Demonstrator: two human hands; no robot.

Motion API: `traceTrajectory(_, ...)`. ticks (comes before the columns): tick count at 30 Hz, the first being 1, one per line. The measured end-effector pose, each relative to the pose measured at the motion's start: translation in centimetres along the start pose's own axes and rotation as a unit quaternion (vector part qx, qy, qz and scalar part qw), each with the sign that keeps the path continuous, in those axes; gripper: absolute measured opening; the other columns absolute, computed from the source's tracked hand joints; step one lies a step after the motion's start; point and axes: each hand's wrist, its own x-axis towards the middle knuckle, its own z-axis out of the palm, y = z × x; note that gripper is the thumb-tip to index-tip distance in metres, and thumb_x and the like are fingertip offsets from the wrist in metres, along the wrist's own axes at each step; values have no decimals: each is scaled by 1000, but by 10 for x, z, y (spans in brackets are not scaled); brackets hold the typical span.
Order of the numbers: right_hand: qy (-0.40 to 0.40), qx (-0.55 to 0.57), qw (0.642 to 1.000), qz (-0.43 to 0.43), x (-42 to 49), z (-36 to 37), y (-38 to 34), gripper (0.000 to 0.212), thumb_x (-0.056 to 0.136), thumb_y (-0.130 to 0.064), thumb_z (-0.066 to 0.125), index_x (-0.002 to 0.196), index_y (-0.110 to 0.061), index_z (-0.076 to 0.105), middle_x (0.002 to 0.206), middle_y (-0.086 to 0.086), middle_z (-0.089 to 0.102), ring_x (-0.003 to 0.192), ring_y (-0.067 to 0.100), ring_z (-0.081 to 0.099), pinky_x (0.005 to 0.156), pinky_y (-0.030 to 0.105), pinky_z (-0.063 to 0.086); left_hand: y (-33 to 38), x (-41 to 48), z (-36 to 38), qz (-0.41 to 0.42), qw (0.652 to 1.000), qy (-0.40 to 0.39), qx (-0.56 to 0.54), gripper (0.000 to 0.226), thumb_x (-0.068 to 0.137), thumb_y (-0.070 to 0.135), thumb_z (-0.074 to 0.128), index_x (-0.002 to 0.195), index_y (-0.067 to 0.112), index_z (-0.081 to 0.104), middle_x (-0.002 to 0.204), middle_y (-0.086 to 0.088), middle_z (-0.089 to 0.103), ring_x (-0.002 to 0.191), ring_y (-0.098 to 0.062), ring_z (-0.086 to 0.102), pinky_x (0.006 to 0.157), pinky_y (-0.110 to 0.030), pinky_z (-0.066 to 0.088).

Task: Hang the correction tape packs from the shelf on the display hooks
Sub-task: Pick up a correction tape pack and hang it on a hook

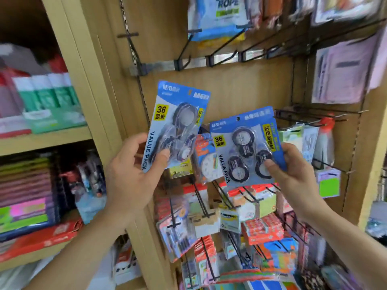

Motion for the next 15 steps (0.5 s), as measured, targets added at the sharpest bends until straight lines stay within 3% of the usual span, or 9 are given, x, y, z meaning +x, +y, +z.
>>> traceTrajectory(2,5,20,1000,-13,15,1,-10,31,97,-2,57,110,-30,60,96,6,68,85,16,61,77,31,48,2,16,-3,9,1000,15,0,24,84,34,74,106,31,63,84,25,69,69,5,62,67,-14,51)
traceTrajectory(4,16,25,999,-28,31,3,-20,32,97,-2,57,114,-29,61,100,-2,72,88,17,66,79,32,52,4,32,-7,18,1000,22,-10,26,83,39,75,106,33,64,88,26,70,72,3,65,70,-19,53)
traceTrajectory(7,15,31,998,-56,54,8,-34,29,97,-7,60,111,-33,62,104,7,70,93,29,66,82,47,52,8,52,-15,30,998,43,-21,27,82,47,71,107,40,63,91,25,71,76,-4,68,72,-27,55)
traceTrajectory(10,6,29,996,-89,79,16,-50,20,96,-14,61,110,-28,62,105,17,66,94,39,63,84,56,51,8,71,-19,61,995,80,-17,28,83,43,71,106,28,66,87,21,70,72,-9,66,68,-32,55)
traceTrajectory(13,-2,30,993,-115,101,29,-67,26,96,-5,61,108,-29,63,97,0,72,84,15,66,76,35,54,-5,87,-16,97,988,115,28,34,85,38,71,108,13,68,85,16,66,70,-19,64,68,-43,56)
traceTrajectory(15,-16,23,992,-122,114,38,-75,30,96,-1,60,106,-28,62,87,-17,71,78,2,65,70,18,51,-17,96,-12,135,978,146,66,34,85,34,72,108,9,69,84,9,66,67,-18,60,65,-42,55)
